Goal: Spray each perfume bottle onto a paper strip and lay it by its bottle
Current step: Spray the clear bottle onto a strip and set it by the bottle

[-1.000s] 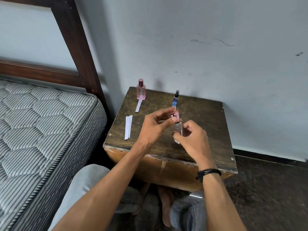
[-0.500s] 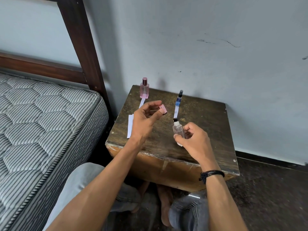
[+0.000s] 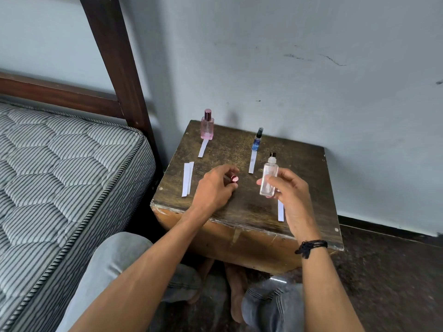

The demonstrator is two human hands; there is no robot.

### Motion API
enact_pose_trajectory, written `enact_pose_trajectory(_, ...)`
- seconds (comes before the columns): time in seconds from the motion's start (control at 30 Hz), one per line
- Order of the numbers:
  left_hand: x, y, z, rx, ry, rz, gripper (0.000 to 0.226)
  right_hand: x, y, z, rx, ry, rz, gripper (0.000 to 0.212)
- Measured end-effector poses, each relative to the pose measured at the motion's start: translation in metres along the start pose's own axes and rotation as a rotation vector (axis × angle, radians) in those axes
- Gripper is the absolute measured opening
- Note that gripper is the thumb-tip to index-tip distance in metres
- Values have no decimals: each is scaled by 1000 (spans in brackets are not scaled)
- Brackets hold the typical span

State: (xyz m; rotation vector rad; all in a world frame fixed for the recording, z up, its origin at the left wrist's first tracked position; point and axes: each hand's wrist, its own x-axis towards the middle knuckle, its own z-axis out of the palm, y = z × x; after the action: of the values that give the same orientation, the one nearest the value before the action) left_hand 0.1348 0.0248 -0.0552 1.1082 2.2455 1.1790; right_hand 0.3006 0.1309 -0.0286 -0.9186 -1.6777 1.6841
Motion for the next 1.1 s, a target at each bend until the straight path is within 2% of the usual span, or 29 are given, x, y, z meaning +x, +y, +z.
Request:
enact_pose_trajectory(0.1,0,-1,0,29,-12,-5,31,0,-3,-2,66,-28,12,21)
enact_pose_trajectory(0.3,0,-4,2,37,-14,-9,31,0,-6,-2,105,-18,33,25)
enact_pose_trajectory(0.47,1,-5,2,50,-16,-1,33,0,-6,-5,104,93,14,31)
enact_pose_trajectory(0.53,1,-5,1,54,-22,13,34,0,-5,-11,137,118,23,40)
enact_pose_trajectory(0.63,-2,-2,2,99,38,145,35,0,-7,-21,255,93,47,55)
enact_pose_trajectory(0.73,-12,11,14,90,191,370,25,1,-8,-24,262,83,67,52)
enact_pose_trajectory(0.8,-20,18,28,57,140,471,22,3,-6,-24,268,67,79,48)
enact_pose_trajectory(0.87,-28,18,43,55,15,503,25,4,-5,-24,295,37,89,46)
enact_pose_trajectory(0.97,-32,12,55,94,-100,472,32,5,-3,-24,380,9,113,45)
enact_pose_trajectory(1.1,-31,12,57,114,-132,451,35,5,-4,-25,458,-16,135,55)
